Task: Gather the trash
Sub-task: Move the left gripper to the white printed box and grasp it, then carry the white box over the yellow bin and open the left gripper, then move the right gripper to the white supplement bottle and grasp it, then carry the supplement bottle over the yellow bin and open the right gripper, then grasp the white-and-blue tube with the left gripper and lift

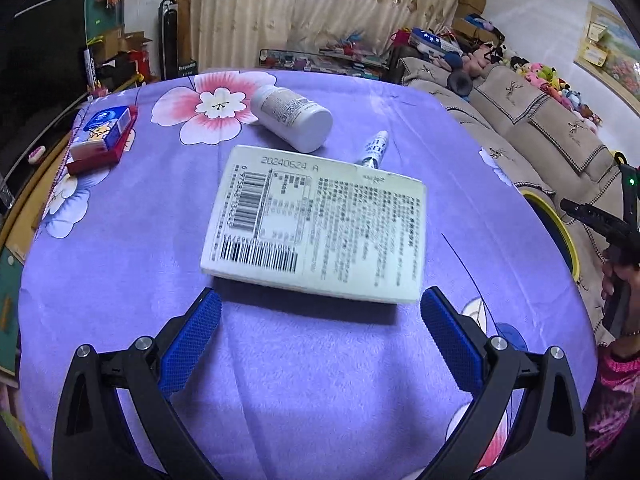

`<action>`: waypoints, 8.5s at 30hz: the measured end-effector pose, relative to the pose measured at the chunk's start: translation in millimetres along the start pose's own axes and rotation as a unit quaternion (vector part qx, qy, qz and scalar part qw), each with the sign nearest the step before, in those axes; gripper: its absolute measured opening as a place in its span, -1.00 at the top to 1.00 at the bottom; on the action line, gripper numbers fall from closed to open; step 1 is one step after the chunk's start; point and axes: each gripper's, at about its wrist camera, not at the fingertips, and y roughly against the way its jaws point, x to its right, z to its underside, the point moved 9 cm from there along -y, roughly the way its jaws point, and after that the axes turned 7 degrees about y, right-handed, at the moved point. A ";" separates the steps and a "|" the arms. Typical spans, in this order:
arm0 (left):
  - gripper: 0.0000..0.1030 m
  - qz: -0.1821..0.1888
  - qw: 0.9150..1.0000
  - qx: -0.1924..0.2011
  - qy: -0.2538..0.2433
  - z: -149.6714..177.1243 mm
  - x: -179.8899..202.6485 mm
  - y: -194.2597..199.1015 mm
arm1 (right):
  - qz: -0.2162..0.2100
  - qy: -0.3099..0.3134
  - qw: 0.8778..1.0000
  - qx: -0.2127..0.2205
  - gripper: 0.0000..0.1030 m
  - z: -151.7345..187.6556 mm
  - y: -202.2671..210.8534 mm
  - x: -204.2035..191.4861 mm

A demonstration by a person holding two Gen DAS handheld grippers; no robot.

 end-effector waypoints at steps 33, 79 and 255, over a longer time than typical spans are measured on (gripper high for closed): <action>-0.91 -0.128 0.990 -0.055 0.036 -52.4 25.5 -37.4 | -0.024 0.006 1.000 0.004 0.35 -1.7 0.5 -7.0; -0.39 -0.063 0.996 -0.012 -0.058 -24.9 87.0 49.2 | -0.033 -0.004 0.999 0.029 0.33 4.3 32.1 11.8; -0.91 -0.052 0.994 0.021 -0.091 -57.2 26.2 -21.7 | -0.005 -0.045 0.999 -0.016 -0.12 24.7 -2.4 32.2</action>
